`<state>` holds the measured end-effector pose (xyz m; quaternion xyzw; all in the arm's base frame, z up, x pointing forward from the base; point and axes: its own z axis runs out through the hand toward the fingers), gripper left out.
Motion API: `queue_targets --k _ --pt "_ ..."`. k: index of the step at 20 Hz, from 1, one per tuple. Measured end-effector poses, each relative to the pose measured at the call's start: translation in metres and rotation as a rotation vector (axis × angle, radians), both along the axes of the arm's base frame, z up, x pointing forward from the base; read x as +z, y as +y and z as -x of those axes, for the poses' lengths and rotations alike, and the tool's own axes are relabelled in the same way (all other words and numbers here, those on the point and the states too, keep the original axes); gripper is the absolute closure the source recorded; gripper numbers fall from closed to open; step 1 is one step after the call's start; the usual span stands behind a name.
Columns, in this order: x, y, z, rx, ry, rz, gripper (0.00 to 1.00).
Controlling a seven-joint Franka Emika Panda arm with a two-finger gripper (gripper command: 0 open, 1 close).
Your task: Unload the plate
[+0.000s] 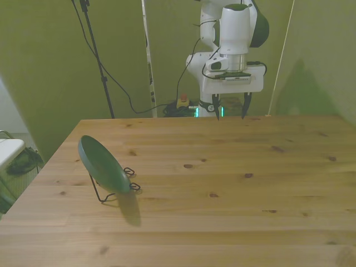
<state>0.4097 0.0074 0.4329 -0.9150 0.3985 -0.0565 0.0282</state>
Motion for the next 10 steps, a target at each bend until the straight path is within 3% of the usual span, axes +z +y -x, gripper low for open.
queue_targets --k 4,10 --pt "0.009 -0.016 -0.002 -0.069 -0.034 0.013 0.0" --pt "0.063 -0.117 -0.006 -0.258 -0.129 0.11 0.0"
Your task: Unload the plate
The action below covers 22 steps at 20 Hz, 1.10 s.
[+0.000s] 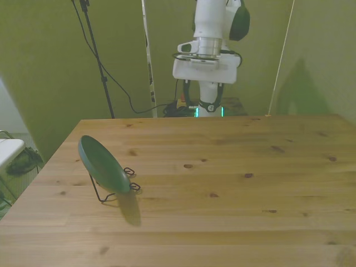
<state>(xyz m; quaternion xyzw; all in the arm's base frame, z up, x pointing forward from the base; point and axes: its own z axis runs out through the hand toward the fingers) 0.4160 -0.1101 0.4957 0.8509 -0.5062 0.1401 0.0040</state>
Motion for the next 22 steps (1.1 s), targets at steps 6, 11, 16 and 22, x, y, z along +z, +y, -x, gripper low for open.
queue_targets --k 6,11,16,22 --pt "0.046 -0.084 -0.047 -0.121 -0.034 0.016 0.0" --pt "0.059 -0.106 -0.087 -0.115 0.001 0.019 0.0" --pt "0.064 -0.124 -0.089 -0.084 0.061 0.071 0.0" --pt "0.077 -0.2 -0.116 -0.077 0.046 0.162 0.0"
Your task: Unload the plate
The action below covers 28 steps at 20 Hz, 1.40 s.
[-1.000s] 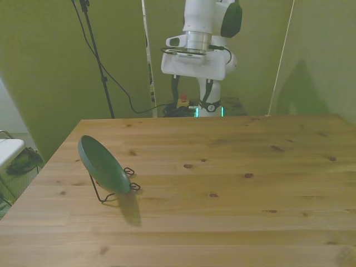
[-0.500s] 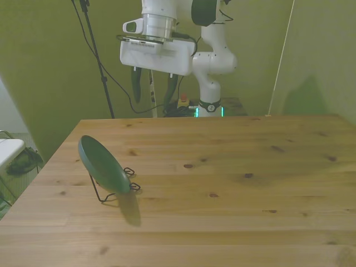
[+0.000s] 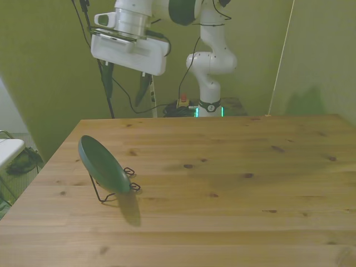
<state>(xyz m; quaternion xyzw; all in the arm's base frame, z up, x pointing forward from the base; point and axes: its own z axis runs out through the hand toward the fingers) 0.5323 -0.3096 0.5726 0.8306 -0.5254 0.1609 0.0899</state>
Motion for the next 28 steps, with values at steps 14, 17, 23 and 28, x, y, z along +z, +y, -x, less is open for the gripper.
queue_targets --k 14,17,23,28 --pt "-0.025 -0.066 -0.051 0.138 -0.024 0.107 0.0" --pt "-0.036 -0.066 -0.058 0.144 -0.036 0.109 0.0" --pt "-0.052 -0.067 -0.058 0.158 -0.037 0.114 0.0" --pt "-0.05 -0.068 -0.054 0.178 -0.011 0.103 0.0"
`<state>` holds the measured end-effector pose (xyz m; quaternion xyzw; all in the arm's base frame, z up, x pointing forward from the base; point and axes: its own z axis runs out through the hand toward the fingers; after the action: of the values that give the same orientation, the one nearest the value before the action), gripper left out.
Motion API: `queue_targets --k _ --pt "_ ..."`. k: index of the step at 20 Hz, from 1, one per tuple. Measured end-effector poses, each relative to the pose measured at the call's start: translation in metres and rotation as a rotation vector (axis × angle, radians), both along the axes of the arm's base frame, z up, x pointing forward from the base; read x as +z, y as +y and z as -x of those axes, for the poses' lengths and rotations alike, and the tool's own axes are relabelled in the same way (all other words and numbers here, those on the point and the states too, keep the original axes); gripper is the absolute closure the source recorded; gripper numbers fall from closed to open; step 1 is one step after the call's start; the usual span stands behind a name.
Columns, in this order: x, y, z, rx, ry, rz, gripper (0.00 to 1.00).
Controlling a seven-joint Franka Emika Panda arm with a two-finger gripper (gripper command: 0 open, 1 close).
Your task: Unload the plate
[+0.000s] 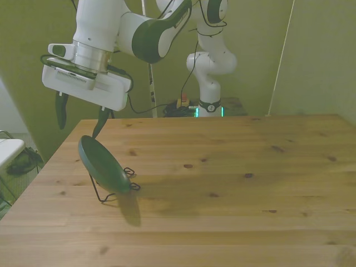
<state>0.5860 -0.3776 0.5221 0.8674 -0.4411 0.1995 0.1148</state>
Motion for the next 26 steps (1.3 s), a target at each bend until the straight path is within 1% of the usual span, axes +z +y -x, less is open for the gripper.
queue_targets --k 3,6,9,13,14,19,26 --pt "0.003 -0.001 -0.002 -0.007 -0.014 -0.011 0.0" --pt "-0.002 -0.001 -0.007 -0.004 -0.017 -0.021 0.0" --pt "-0.008 0.001 -0.014 0.027 -0.007 -0.024 0.0" --pt "-0.01 0.004 -0.017 0.069 -0.007 -0.027 0.0" --pt "-0.011 0.003 -0.017 0.074 -0.007 -0.029 1.0" --pt "-0.016 -0.005 -0.014 0.087 0.004 -0.025 1.0" --pt "-0.024 -0.016 -0.009 0.092 -0.002 -0.079 1.0"
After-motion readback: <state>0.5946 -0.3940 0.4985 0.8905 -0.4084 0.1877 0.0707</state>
